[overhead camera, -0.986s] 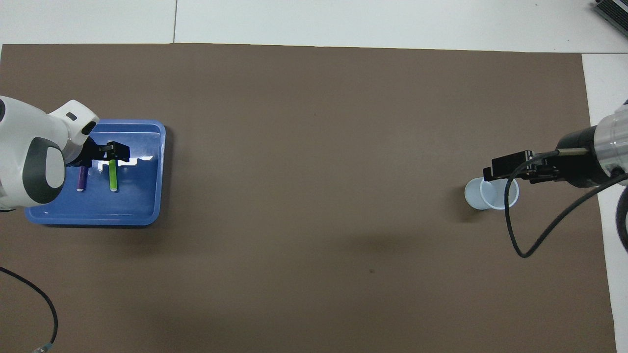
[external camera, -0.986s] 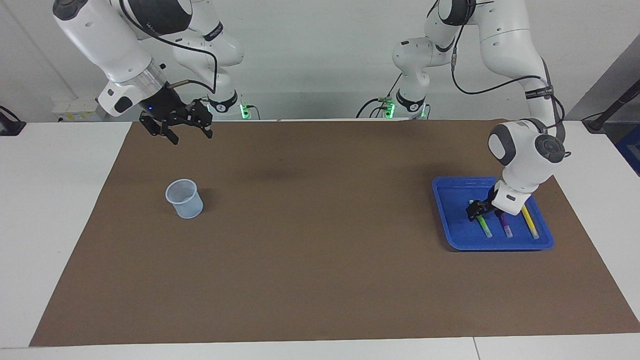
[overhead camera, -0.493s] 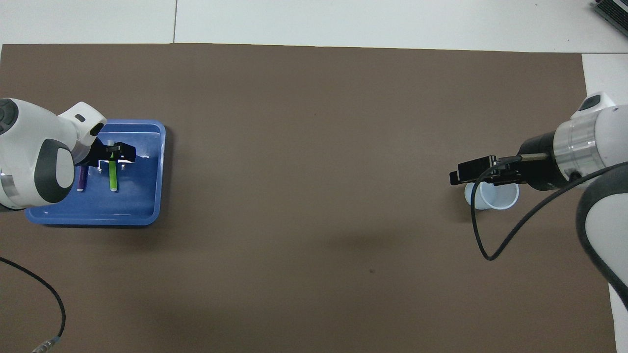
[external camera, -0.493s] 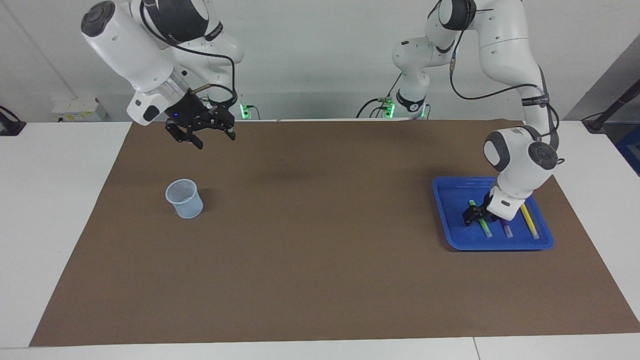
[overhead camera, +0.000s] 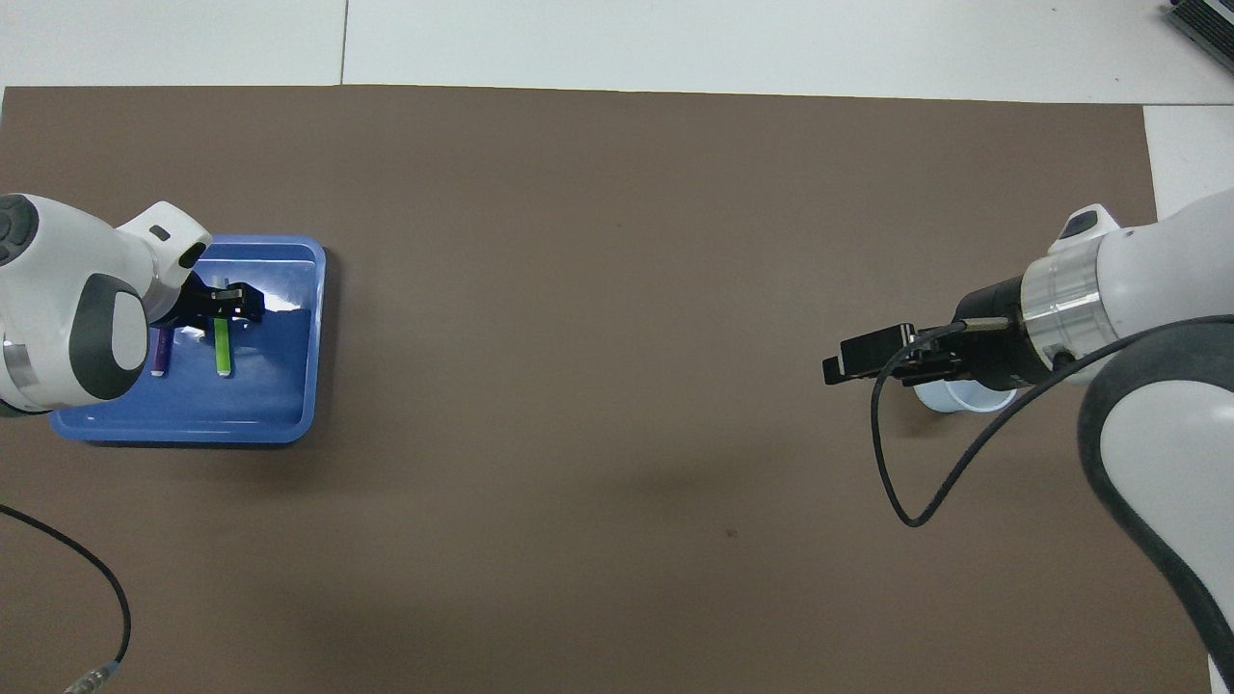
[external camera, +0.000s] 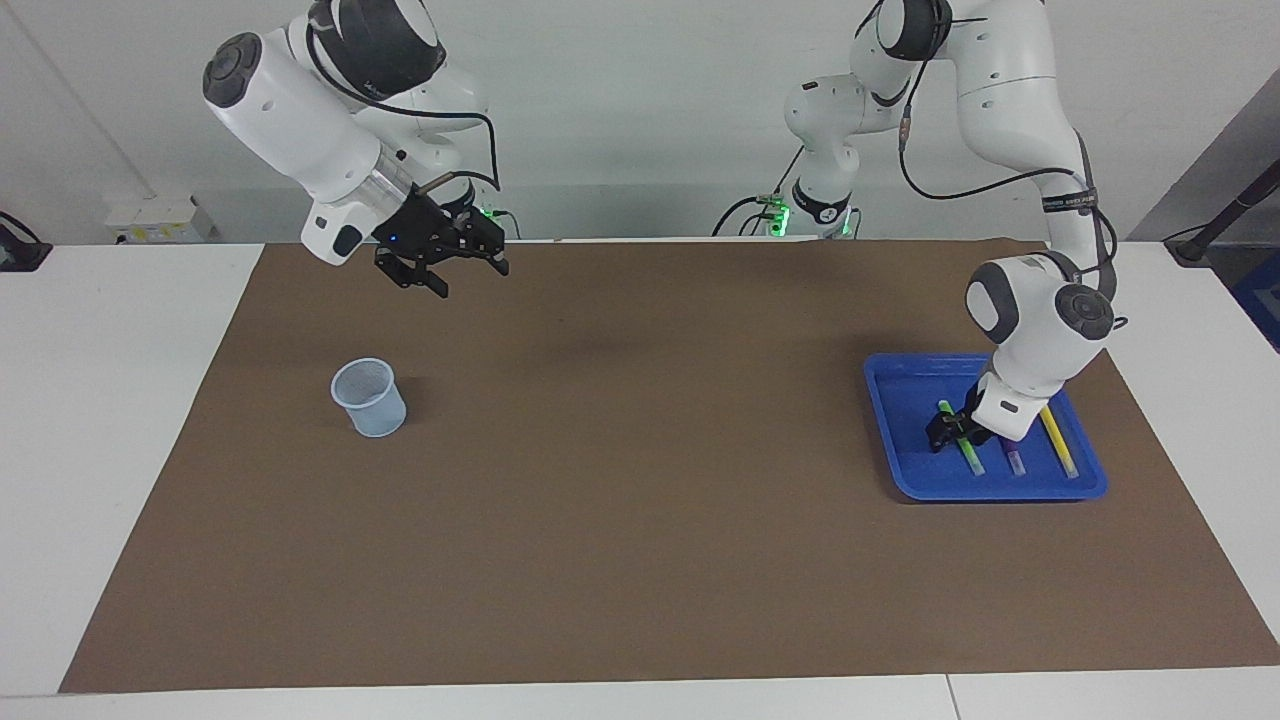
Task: Transfer and insert pens with both arms
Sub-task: 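Lift the green pen with the left gripper while the right gripper approaches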
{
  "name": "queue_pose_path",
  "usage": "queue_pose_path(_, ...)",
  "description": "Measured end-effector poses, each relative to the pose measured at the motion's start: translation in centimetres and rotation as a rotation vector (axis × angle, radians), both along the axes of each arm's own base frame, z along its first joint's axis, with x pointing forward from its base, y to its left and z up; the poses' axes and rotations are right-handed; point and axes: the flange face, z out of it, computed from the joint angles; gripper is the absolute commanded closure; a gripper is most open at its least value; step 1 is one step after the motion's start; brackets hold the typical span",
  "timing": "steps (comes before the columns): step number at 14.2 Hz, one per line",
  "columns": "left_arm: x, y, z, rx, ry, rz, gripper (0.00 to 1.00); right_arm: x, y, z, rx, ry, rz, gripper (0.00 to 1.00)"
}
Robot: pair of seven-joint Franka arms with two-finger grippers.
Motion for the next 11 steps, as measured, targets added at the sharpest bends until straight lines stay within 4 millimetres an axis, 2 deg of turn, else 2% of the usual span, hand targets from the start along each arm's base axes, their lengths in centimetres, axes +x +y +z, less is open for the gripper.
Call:
queue_pose_path(1,0.0,0.0,0.3,0.0,-0.002,0.0,0.81,0.1,0.6,-0.2,0.033,0.001,-0.009,0.0)
queue_pose_path(3,0.0,-0.2,0.5,-0.002,-0.001,-0.002,0.98,0.0,1.7,-0.8,0.113,0.015,-0.032,0.0)
queue_pose_path(8,-0.1,-0.2,0.7,-0.003,0.029,0.016,1.0,0.3,4.1,-2.3,0.244,0.034,-0.082,0.0)
queue_pose_path(11,0.5,0.0,2.4,-0.006,0.077,0.039,1.0,0.6,5.4,-3.3,0.298,0.058,-0.101,0.0)
